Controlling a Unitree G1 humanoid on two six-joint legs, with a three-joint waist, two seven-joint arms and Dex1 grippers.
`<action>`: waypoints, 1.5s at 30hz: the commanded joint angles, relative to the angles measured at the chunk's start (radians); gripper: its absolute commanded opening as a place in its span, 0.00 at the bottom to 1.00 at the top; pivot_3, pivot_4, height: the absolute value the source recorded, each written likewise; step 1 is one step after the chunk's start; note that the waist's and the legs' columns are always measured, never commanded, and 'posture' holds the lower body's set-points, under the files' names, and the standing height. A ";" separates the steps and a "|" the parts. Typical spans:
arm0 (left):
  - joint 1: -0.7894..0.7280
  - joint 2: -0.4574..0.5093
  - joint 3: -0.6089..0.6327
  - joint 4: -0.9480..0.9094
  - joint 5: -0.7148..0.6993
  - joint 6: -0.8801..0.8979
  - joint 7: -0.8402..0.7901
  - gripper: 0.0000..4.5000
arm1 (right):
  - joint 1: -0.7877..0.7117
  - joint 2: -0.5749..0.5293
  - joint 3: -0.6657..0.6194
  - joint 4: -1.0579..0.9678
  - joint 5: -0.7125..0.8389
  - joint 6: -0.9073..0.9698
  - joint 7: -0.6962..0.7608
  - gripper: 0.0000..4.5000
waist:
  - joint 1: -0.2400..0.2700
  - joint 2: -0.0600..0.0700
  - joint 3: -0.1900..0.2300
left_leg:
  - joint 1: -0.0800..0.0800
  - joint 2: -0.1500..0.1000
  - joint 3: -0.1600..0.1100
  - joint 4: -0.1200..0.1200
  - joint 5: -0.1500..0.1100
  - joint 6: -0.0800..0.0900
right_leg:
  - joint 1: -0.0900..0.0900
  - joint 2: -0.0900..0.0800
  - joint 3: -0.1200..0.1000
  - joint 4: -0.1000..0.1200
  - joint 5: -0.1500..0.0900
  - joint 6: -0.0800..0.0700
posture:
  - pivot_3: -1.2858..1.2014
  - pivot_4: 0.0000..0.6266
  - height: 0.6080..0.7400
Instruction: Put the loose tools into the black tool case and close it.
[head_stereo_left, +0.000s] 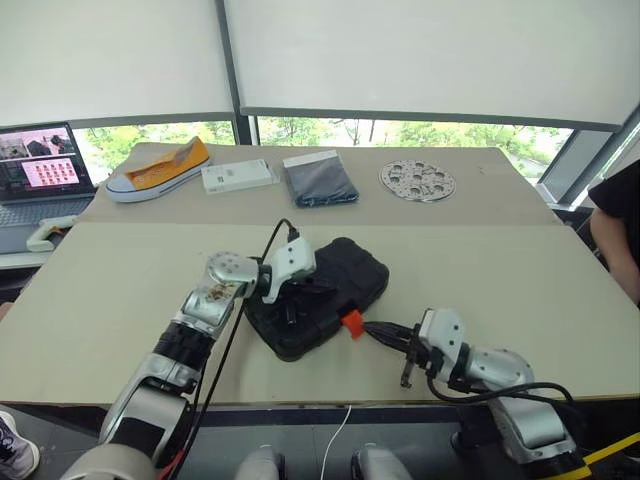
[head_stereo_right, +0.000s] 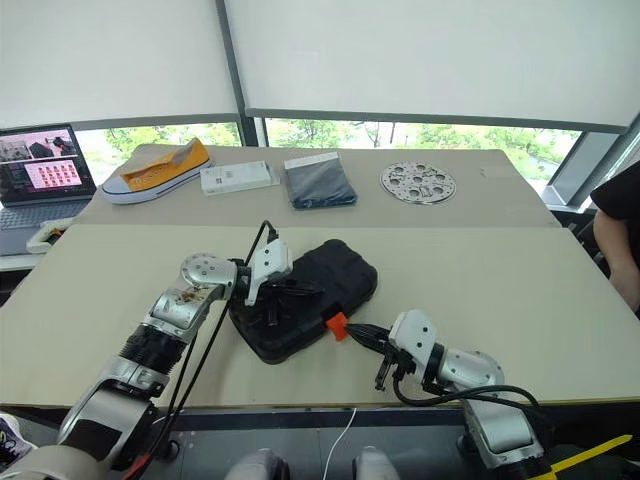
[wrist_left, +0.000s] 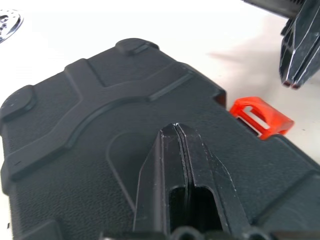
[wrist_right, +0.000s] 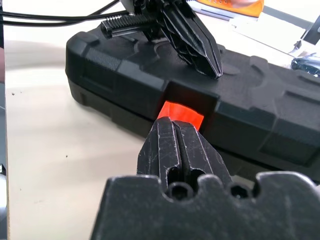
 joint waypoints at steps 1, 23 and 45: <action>0.057 -0.005 -0.039 0.032 0.022 0.009 -0.017 0.01 | -0.027 0.016 0.011 0.050 -0.041 -0.015 -0.021 0.00 | 0.000 0.000 0.000 | 0.000 0.000 0.000 0.000 0.000 0.000 | 0.000 0.000 0.000 0.000 0.000 0.000 | 0.52 0.24 1.00; 0.069 -0.002 -0.041 0.030 0.040 0.025 0.003 0.01 | -0.155 0.182 0.063 0.161 -0.031 0.136 -0.037 0.00 | -0.006 -0.001 -0.002 | 0.002 0.001 -0.001 -0.002 0.000 0.000 | 0.000 0.001 0.000 0.000 0.000 -0.001 | 0.52 0.24 1.00; 0.082 -0.003 -0.057 0.054 0.055 0.028 0.003 0.01 | -0.158 0.165 -0.009 -0.046 0.083 0.200 0.014 0.00 | -0.008 0.001 0.000 | 0.000 0.001 -0.007 -0.004 0.000 0.000 | -0.004 0.001 0.000 0.000 0.000 -0.001 | 0.52 0.24 1.00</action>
